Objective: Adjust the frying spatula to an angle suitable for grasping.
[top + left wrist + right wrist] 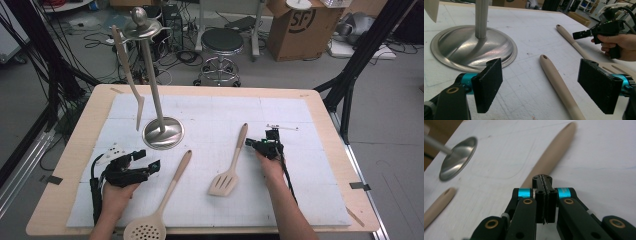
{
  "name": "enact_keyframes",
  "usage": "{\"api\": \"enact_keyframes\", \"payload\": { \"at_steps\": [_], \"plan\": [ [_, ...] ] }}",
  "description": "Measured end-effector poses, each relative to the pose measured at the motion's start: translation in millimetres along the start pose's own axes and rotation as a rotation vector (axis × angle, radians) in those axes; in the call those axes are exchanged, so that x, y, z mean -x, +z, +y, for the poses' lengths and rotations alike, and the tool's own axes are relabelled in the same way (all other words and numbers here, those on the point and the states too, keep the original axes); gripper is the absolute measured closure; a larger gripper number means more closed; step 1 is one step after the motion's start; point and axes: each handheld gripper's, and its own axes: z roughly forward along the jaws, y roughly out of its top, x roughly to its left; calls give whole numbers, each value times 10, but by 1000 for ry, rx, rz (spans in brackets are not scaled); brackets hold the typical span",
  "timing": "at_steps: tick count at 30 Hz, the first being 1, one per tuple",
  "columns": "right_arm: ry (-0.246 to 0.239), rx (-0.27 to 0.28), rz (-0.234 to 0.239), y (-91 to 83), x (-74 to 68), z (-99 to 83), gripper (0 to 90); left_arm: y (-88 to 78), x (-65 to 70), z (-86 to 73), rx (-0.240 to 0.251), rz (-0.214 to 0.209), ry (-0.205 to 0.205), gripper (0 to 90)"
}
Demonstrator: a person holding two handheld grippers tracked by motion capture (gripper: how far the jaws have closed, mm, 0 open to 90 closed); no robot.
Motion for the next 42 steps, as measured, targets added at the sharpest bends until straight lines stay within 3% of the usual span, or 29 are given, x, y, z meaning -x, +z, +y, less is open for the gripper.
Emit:
{"api": "enact_keyframes", "payload": {
  "at_steps": [4, 11, 16, 21, 32, 33, 35, 37, 42],
  "plan": [
    [-8, -32, -35, 60, -5, 37, 900, -13, 8, 2, 1, 1, 7, 207],
    [-30, -31, -46, 158, -51, 104, 900, -24, -15, -3, 2, 6, 2, 206],
    [-42, -48, -20, 178, -75, 108, 900, -17, -10, -5, -1, 3, 2, 206],
    [-45, -105, 56, 270, -191, 120, 900, -20, -9, -4, -1, 3, 3, 206],
    [-164, -247, 193, 544, -595, 88, 900, -37, -18, -11, -1, 2, -3, 206],
    [-164, -247, 193, 544, -595, 88, 900, -37, -18, -11, -1, 2, -3, 206],
    [-225, -287, 208, 598, -724, 85, 900, -38, -15, -10, -3, 0, 0, 206],
    [-251, -305, 219, 630, -785, 81, 900, -40, -11, -11, -1, 2, -2, 206],
    [-255, -325, 247, 657, -834, 62, 900, -50, -12, -15, -3, 2, -4, 206]
  ]
}}
